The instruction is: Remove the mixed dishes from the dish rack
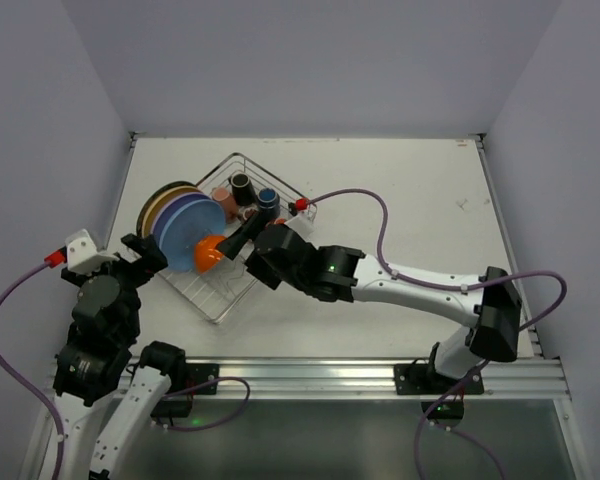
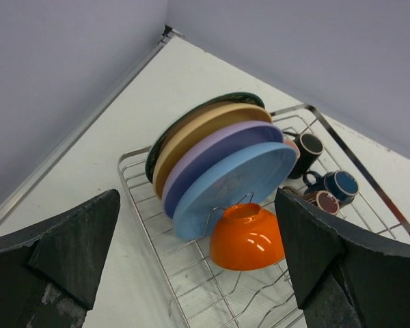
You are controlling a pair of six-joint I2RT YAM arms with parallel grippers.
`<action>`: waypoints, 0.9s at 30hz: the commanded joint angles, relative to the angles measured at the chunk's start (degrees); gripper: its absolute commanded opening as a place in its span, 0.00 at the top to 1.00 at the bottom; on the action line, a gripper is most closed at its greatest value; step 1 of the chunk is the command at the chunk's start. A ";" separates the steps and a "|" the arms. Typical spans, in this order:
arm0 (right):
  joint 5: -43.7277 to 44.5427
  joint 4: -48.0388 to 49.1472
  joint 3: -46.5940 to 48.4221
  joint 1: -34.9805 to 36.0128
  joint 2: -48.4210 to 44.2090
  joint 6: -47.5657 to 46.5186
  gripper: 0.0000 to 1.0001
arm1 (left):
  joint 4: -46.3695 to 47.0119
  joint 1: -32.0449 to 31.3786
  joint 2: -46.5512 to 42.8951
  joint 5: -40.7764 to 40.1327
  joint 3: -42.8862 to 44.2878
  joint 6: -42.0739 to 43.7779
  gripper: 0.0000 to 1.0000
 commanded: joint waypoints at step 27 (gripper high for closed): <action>-1.07 21.09 5.37 -4.83 22.13 11.73 0.01 | 3.61 2.20 -6.08 -1.12 -0.64 -1.42 0.00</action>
